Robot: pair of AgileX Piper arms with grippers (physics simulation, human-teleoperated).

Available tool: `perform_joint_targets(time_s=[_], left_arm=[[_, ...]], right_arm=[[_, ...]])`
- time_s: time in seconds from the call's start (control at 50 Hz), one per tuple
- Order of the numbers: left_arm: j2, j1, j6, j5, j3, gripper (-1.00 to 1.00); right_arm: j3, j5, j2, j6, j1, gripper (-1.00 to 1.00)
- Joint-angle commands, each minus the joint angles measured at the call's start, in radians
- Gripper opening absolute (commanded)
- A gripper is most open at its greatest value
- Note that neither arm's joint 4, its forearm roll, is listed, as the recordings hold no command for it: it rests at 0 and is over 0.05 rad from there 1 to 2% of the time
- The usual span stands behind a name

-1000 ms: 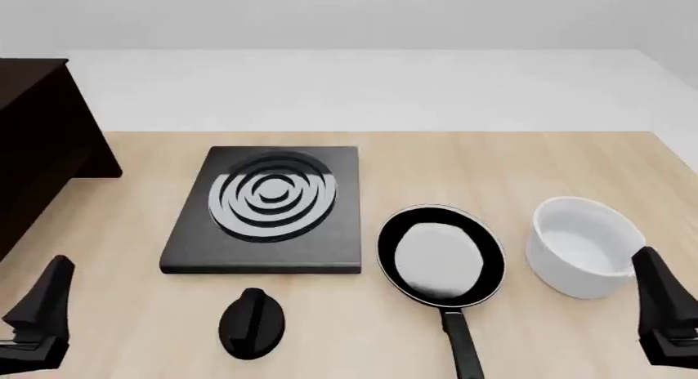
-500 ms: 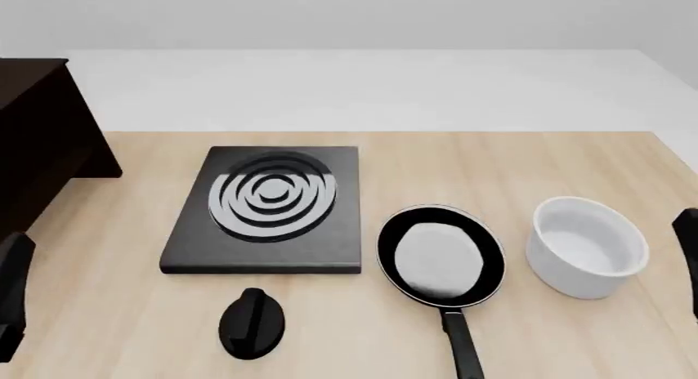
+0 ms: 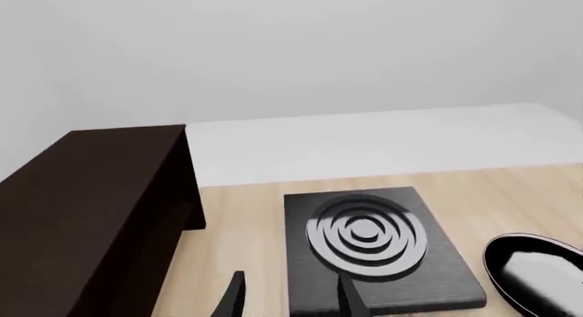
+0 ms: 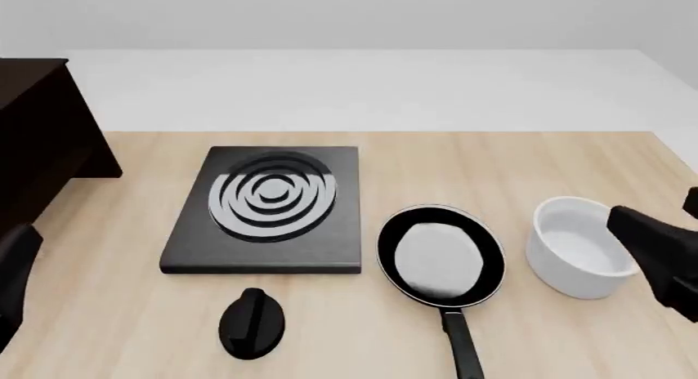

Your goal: Put the frying pan on the cabinet shelf.

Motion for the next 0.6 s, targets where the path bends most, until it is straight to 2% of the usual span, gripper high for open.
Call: perform_joint_targets(time_s=[0.02, 0.08, 0.12, 0.2, 0.28, 0.3, 0.34, 0.36, 0.38, 0.48, 0.54, 0.56, 0.58, 0.6], left_arm=[[0.022, 0.003, -0.021, 0.035, -0.055, 1.00], [0.026, -0.001, -0.025, 0.038, -0.060, 1.00], [0.029, -0.001, -0.033, 0.041, -0.066, 1.00], [0.029, -0.001, -0.045, 0.045, -0.077, 1.00], [0.033, 0.004, -0.052, 0.021, -0.061, 1.00], [0.029, 0.012, -0.051, 0.019, -0.060, 1.00], [0.030, 0.016, -0.049, 0.022, -0.065, 1.00], [0.022, 0.010, -0.048, 0.037, -0.076, 1.00], [0.021, 0.011, -0.048, 0.039, -0.077, 1.00], [0.020, 0.002, -0.045, 0.040, -0.074, 1.00], [0.000, 0.020, -0.045, 0.040, -0.074, 1.00], [0.005, 0.021, -0.052, 0.037, -0.073, 1.00], [0.007, 0.019, -0.052, 0.037, -0.074, 1.00], [0.008, 0.019, -0.053, 0.037, -0.075, 1.00]], right_arm=[[-0.096, 0.162, 0.149, 0.028, 0.142, 1.00], [-0.106, 0.176, 0.184, 0.047, 0.178, 1.00], [-0.112, 0.192, 0.200, 0.080, 0.202, 1.00], [-0.133, 0.249, 0.242, 0.099, 0.259, 1.00], [-0.162, 0.282, 0.261, 0.131, 0.261, 1.00], [-0.168, 0.285, 0.263, 0.134, 0.253, 1.00], [-0.185, 0.295, 0.279, 0.048, 0.227, 1.00], [-0.197, 0.296, 0.288, 0.026, 0.228, 1.00], [-0.199, 0.295, 0.296, 0.057, 0.242, 1.00], [-0.146, 0.278, 0.341, 0.083, 0.293, 1.00], [-0.138, 0.266, 0.354, 0.049, 0.276, 1.00], [-0.127, 0.248, 0.360, 0.057, 0.278, 1.00], [-0.115, 0.238, 0.366, 0.103, 0.295, 1.00], [-0.089, 0.224, 0.373, 0.114, 0.307, 1.00]])
